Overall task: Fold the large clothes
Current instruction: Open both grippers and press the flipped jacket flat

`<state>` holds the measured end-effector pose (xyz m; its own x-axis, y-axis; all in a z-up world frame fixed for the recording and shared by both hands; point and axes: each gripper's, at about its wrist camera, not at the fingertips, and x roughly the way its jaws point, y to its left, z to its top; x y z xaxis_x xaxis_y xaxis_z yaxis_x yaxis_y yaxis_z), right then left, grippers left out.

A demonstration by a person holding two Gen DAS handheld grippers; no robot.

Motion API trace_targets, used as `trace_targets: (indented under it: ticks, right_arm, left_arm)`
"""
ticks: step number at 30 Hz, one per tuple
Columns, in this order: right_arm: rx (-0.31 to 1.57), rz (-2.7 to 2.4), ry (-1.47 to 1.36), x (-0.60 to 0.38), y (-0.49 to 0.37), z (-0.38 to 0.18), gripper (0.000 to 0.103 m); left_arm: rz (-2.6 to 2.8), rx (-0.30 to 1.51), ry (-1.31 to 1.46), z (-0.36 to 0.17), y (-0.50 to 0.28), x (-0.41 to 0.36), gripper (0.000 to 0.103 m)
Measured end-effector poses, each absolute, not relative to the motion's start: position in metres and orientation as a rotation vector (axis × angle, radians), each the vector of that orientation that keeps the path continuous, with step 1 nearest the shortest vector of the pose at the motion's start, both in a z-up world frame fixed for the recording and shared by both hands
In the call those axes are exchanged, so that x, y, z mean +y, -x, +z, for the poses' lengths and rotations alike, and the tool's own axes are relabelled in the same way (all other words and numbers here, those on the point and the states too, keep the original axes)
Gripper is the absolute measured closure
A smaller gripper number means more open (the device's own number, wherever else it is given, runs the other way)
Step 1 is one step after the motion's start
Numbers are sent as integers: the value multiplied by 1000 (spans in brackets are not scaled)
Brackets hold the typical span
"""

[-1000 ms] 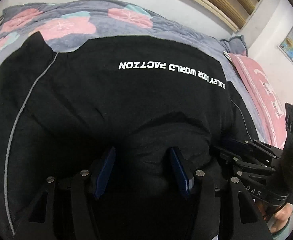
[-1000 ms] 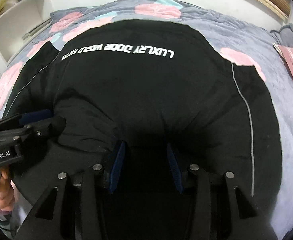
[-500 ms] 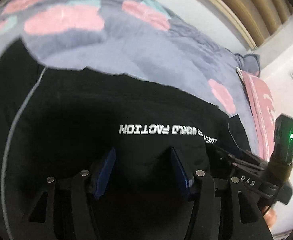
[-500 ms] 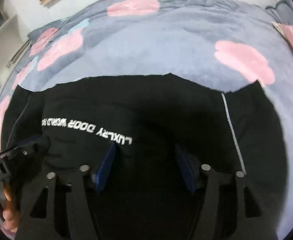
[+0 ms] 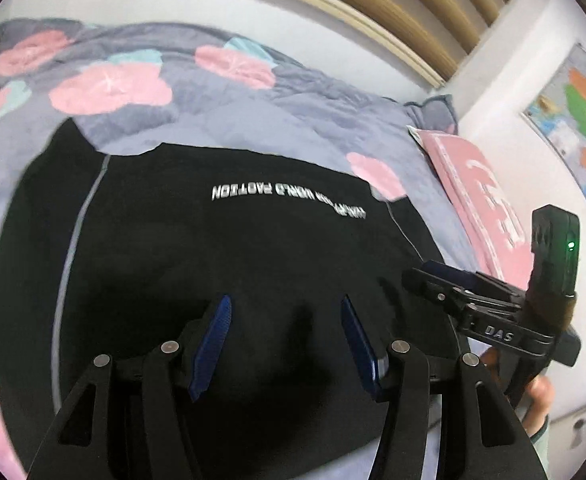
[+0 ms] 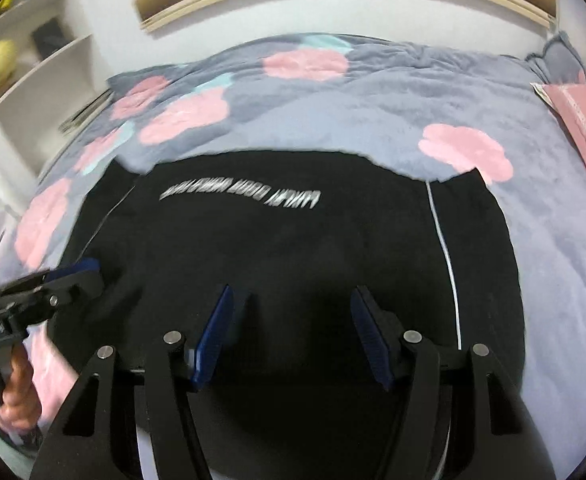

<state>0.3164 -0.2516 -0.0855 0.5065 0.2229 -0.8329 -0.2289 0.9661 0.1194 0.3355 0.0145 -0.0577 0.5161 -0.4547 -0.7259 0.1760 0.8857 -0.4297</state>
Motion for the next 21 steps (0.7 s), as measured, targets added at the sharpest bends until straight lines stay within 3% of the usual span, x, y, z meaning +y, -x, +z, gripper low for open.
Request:
trace_targets:
  ticks: [4, 10, 21]
  right_arm:
    - [1071, 286, 58, -237, -286, -95, 38]
    - [1162, 247, 34, -235, -292, -156, 38]
    - [1103, 255, -81, -267, -240, -108, 34]
  left_arm:
    - [-370, 998, 351, -64, -302, 26, 44]
    - [-313, 1105, 368, -126, -310, 30, 45]
    - [-345, 949, 380, -67, -233, 76, 44]
